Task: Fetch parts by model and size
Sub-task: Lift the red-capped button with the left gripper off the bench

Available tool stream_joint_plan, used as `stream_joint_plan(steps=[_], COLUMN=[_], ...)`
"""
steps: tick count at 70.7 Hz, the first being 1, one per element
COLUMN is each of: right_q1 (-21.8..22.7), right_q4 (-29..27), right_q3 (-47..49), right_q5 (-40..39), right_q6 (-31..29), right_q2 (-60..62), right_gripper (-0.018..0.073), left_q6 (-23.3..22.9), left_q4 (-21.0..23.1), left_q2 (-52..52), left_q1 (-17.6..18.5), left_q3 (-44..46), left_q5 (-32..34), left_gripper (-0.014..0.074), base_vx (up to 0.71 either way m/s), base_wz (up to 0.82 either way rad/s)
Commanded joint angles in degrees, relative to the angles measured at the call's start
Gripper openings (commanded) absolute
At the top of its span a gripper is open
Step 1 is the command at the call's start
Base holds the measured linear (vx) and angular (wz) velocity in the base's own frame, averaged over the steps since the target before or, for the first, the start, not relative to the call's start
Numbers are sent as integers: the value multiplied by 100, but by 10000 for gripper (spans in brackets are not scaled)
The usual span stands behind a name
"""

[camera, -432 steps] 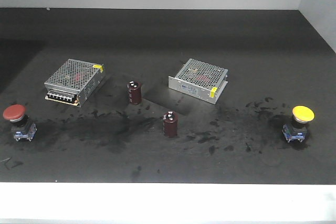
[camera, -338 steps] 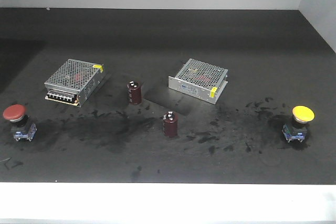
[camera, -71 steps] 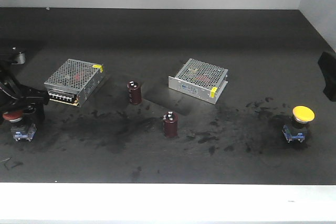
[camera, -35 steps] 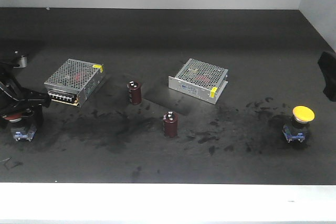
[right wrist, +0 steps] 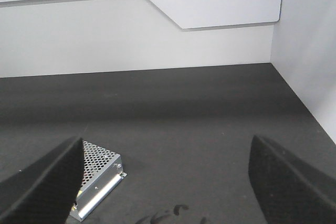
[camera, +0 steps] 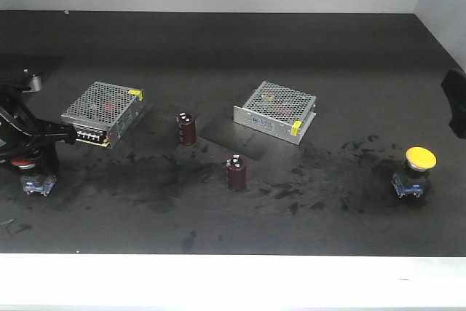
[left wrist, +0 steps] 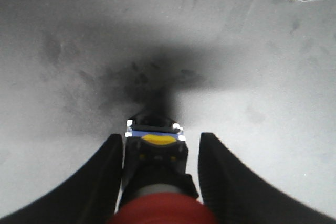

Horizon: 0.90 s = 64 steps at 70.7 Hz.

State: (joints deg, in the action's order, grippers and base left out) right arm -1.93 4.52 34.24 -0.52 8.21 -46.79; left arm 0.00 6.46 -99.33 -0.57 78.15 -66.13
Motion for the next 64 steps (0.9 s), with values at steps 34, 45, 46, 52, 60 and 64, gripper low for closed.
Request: stream_joint_plan(steps=[34,45,46,52,60,64], right_q1=[38,38,38,38,38,38], right_q4=[12,12,12,12,12,12], right_q3=[199,199,199,199,194,194], right_q5=[-449,-449,-449,-449,-449,-449], right_q6=[-36,-36,-36,-36,-36,-36], right_q2=[15,15,15,15,15,15], right_gripper=[594,594,594,594,594,594], left_q6=[-39,135,145,262,342,397], left_q4=[-646,-646,-646,-646,-646,-646], left_q2=[2287,3242,3287,3862,4497,4782], left_q1=[121,121,121,121,121,121], left_q3=[-838,-1680,-1716,-2150,-2652,-2910], left_q5=[1540,2309,2372,2719,3041,3171], left_gripper=[-6,-6,-6,-6,-6,-5], base_vx=[0,0,0,0,0,0], base_wz=[0,0,0,0,0,0])
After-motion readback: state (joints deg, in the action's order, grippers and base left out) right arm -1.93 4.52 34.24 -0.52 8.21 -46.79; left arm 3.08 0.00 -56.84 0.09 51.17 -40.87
